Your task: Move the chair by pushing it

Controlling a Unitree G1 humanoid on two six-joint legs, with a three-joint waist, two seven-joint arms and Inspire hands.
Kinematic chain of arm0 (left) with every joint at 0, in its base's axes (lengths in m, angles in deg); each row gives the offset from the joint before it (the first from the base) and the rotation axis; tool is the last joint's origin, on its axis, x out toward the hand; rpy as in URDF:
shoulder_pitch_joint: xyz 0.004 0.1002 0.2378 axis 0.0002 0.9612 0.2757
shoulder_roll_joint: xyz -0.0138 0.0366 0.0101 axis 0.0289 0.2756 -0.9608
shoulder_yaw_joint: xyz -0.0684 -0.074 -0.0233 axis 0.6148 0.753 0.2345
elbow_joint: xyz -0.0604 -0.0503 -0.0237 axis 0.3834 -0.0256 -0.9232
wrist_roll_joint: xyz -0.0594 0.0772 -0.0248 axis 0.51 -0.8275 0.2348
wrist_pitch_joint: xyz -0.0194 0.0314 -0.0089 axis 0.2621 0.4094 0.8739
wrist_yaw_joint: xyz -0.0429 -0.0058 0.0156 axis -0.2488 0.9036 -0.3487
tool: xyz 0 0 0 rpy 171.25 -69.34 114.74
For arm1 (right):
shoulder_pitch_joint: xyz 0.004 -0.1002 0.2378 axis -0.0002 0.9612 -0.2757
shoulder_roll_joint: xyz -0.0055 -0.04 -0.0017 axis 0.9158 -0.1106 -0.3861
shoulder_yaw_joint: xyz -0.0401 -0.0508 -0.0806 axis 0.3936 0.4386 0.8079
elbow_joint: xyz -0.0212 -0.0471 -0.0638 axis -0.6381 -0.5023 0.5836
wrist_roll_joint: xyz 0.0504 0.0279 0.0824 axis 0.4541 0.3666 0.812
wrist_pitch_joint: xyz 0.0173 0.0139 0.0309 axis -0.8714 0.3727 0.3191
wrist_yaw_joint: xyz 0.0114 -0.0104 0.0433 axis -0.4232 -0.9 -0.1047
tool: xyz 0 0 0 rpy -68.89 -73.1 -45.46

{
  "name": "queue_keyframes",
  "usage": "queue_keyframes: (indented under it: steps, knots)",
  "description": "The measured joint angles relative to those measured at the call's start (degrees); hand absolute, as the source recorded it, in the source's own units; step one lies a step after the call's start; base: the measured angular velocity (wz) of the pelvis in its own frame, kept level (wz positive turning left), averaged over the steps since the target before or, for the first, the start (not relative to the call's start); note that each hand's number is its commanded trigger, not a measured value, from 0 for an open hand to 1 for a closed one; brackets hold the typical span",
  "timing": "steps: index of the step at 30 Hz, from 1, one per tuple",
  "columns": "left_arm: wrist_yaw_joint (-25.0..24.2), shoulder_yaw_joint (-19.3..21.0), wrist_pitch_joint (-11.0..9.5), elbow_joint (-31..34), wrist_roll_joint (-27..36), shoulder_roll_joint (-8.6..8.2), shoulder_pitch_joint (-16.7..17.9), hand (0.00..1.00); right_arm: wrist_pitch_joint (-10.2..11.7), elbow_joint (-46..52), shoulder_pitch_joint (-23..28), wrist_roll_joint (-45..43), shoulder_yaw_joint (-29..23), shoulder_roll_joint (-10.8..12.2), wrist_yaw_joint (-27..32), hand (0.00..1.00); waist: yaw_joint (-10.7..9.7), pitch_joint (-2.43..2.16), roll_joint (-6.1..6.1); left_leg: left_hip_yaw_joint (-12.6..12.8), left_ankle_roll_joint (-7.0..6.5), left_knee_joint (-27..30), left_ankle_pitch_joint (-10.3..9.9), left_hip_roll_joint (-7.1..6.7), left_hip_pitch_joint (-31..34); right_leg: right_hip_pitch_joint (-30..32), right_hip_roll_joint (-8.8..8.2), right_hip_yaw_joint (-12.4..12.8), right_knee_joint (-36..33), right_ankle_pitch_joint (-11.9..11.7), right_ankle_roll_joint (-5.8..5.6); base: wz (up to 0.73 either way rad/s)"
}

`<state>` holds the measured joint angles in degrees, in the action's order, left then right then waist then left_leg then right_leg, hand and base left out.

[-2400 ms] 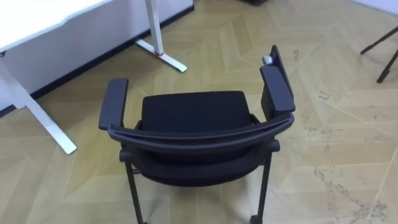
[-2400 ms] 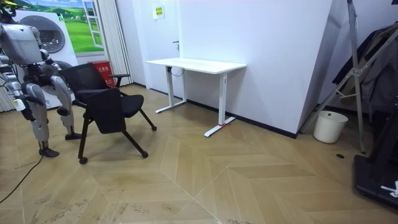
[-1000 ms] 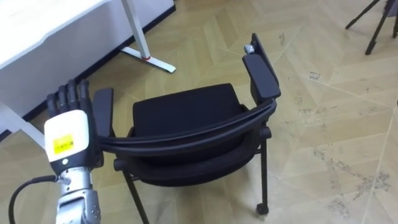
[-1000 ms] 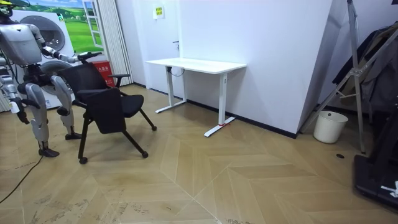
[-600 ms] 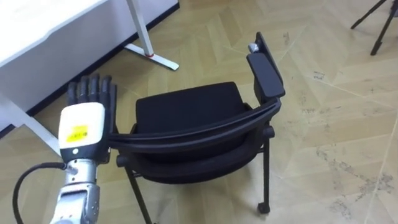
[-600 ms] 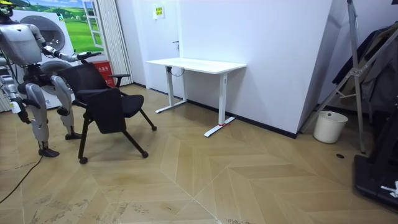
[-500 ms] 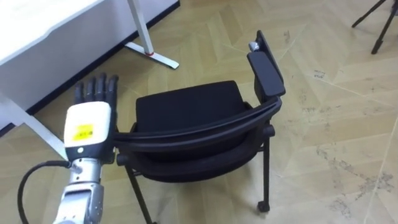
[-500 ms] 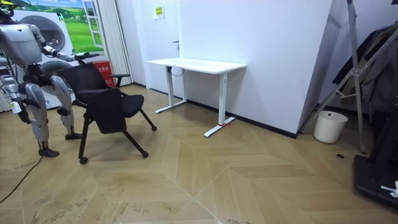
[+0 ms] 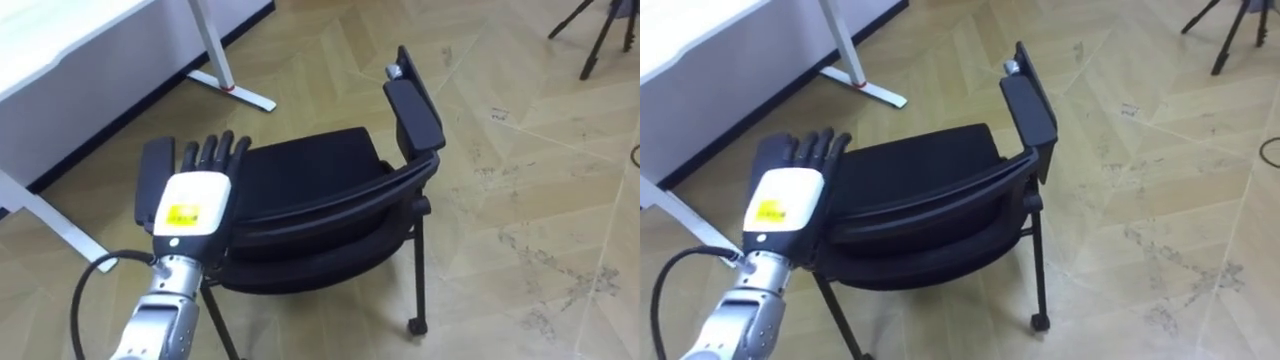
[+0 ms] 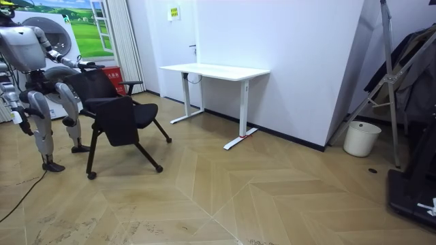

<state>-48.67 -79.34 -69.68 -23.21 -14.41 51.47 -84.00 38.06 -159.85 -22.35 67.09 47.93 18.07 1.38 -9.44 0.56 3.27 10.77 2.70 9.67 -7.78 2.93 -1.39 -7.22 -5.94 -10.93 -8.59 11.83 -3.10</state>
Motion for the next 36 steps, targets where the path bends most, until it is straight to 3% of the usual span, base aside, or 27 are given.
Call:
queue_keyframes:
  steps: [6, 11, 19, 20, 21, 29, 36]
  knots:
    - [-3.1, 0.0, 0.1, -0.7, 5.7, 0.04, -0.2, 0.0, 0.0, 0.2, -0.2, -0.1, -0.2, 0.0, 1.3, 0.0, -1.1, 0.32, 0.28, 0.3, 0.0, -0.1, 0.0, 0.0, -0.1, 0.1, 0.0, 0.4, 0.1, 0.0, -0.01, -0.02]
    - [-4.1, 0.6, -0.4, -1.4, 10.1, 0.1, -0.4, 0.0, 0.0, 0.3, -0.1, -1.3, -0.4, -0.2, 2.1, 0.0, -0.7, 0.12, 0.74, 1.2, 0.0, -0.2, 0.0, 0.09, -0.8, 0.2, 0.0, 1.8, -0.1, 0.0, -0.01, -0.11]
    - [-3.8, 2.2, -2.9, -7.0, 11.0, 0.05, -2.1, 0.0, -0.4, 0.4, 0.1, -4.3, -2.8, -0.4, 3.1, 0.0, -0.7, 0.13, 0.69, 2.3, 0.0, -0.4, 0.0, 0.16, -2.4, -0.3, 0.28, 4.6, -0.2, 0.0, -0.03, -0.12]
    - [-3.8, 2.4, -3.0, -7.9, 11.0, 0.04, -2.4, 0.87, -0.5, 0.5, 0.2, -4.9, -3.1, -0.4, 3.4, 0.0, -0.9, 0.09, 0.64, 2.3, 0.0, -0.4, 0.0, 0.19, -2.5, -0.2, 0.32, 4.8, -0.2, 0.0, -0.07, -0.04]
    - [-3.8, 2.6, -3.1, -8.2, 11.0, -0.01, -2.5, 1.0, -0.6, 0.6, 0.3, -5.3, -3.6, -0.4, 3.4, 0.0, -1.0, 0.08, 0.62, 2.3, 0.0, -0.4, 0.0, 0.19, -2.5, -0.2, 0.33, 4.8, -0.2, -0.1, -0.09, -0.05]
    - [-5.6, 3.1, -3.0, -9.9, 10.6, -0.13, -3.9, 1.0, -0.8, 1.7, 1.0, -6.1, -5.4, -0.4, 4.4, 0.0, -1.4, -0.31, 0.15, 2.3, -0.24, -0.3, 0.1, 0.19, -2.6, -0.2, 0.4, 5.2, -0.2, -0.5, -0.18, -0.02]
    - [-9.2, 2.1, -3.1, -9.9, 8.5, 1.85, -5.1, 1.0, -0.8, 1.9, 1.1, -5.9, -5.3, -0.4, 5.5, 0.0, -1.3, -0.32, 0.14, 2.4, -0.36, -0.3, 0.2, 0.19, -2.9, -0.4, 0.4, 5.4, -0.3, -0.6, -0.2, 0.0]
